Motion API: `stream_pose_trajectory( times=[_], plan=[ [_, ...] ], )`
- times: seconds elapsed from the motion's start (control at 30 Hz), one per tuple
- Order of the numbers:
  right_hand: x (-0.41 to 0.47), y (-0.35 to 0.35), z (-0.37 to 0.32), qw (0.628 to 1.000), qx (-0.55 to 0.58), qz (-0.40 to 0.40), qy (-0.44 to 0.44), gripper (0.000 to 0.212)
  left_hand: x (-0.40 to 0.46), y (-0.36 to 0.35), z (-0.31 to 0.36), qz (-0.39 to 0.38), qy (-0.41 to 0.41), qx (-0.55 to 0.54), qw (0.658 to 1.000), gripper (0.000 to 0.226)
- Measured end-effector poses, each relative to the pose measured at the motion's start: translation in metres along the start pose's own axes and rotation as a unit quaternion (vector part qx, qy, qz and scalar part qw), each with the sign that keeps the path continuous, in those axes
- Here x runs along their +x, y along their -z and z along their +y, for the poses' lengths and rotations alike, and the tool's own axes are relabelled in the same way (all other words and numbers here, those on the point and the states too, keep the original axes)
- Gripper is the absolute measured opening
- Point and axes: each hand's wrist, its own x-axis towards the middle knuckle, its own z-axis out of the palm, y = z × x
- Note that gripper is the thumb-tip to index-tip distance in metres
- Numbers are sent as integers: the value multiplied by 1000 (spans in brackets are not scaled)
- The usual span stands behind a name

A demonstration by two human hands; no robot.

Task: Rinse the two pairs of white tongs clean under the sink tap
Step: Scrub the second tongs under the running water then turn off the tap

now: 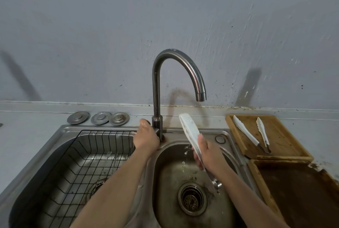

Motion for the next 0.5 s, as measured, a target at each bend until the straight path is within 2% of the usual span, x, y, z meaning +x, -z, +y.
stream_pose_trajectory(
  times=[0.07, 0.13, 0.17, 0.23, 0.27, 0.3, 0.33, 0.4, 0.5],
  plan=[
    [-3, 4, 3, 993, -79, 73, 52, 48, 2, 0, 1, -10, 1, 26, 1000, 36],
    [-9, 7, 16, 958, -251, 107, 92, 41, 2, -1, 1, -15, 1, 36, 999, 35],
    [-11, 8, 25, 928, -355, 79, 82, 34, 2, 0, 1, -15, 2, 35, 999, 36],
    [-18, 6, 43, 860, -508, -47, -9, 28, -1, 2, 1, -11, 3, 26, 1000, 38],
    [-22, 4, 50, 836, -542, -80, -32, 28, -3, 2, 2, -12, 4, 22, 1000, 39],
    [-25, 0, 54, 818, -568, -89, -14, 29, -3, 2, 2, -13, 2, 20, 1000, 39],
    [-25, -4, 56, 818, -571, -66, 10, 27, -3, 1, 2, -9, 1, 18, 1000, 40],
    [-21, -6, 51, 851, -524, -5, 31, 25, -1, 1, 1, -2, 6, 9, 1000, 43],
    [-18, -13, 60, 839, -538, -82, 24, 26, -2, -2, -3, 7, 19, -3, 1000, 48]
  ],
)
